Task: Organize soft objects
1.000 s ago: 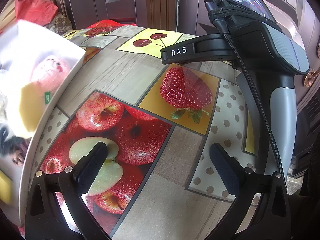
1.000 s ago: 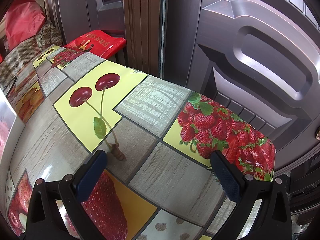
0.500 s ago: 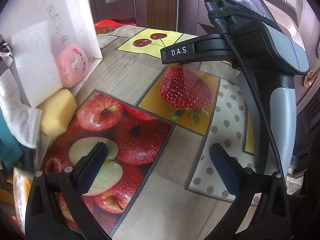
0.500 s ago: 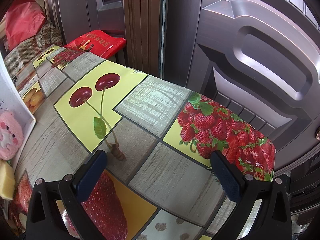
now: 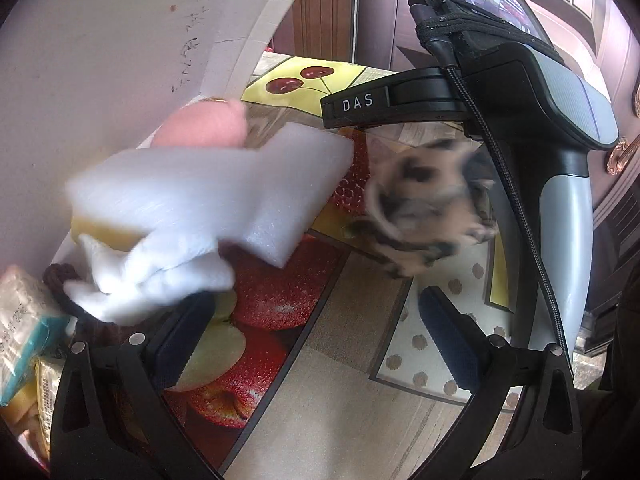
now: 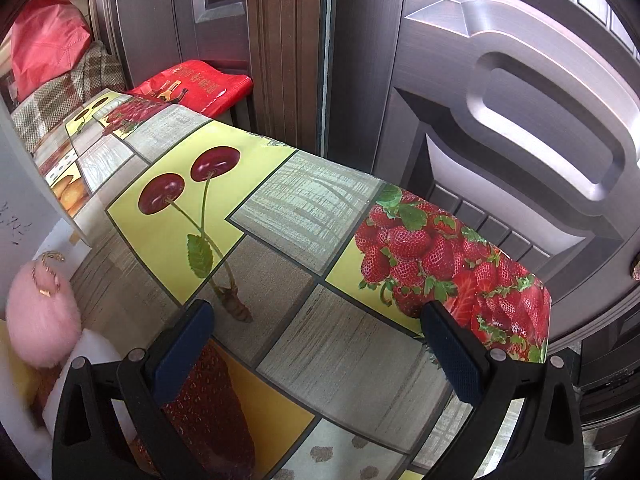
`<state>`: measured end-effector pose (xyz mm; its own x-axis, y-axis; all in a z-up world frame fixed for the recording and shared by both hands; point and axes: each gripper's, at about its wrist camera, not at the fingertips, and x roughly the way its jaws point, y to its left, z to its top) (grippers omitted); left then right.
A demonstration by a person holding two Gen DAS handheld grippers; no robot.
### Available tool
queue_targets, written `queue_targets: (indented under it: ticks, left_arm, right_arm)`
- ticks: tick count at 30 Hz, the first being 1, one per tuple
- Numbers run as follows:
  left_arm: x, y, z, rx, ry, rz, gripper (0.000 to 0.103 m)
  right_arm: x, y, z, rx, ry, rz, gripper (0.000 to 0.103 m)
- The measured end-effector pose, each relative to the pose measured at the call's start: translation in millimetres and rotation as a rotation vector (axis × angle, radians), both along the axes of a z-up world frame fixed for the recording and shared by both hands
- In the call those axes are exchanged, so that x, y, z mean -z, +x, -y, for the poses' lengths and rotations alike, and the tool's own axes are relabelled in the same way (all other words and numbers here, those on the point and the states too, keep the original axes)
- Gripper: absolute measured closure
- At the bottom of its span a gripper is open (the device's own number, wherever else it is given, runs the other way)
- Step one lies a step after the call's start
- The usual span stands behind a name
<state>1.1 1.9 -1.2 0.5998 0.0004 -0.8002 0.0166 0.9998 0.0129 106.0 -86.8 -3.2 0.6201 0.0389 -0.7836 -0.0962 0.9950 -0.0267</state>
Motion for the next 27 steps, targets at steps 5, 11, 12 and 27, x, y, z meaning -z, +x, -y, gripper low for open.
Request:
queue_targets:
  ticks: [5,11,12,27]
  left_arm:
    - [0.0,0.2,0.0,0.0,0.0,0.0,0.001]
    - [0.1,0.2,0.0,0.0,0.0,0.0,0.001]
    - [0.0,0.1,-0.1,0.0,0.0,0.0,0.001]
    - [0.0,0.1,0.0,0.0,0.001,0.0,0.001]
  right_arm:
    - [-0.4,1.4,0.6,0.0,0.0,0.0,0.0]
    - [-0.7,1.3,0.7,0.0,0.0,0.0,0.0]
    - [-0.8,1.4,0.7,0.0,0.0,0.0,0.0]
    - [-1.2,1.1,0.6,0.0,0.0,0.0,0.0]
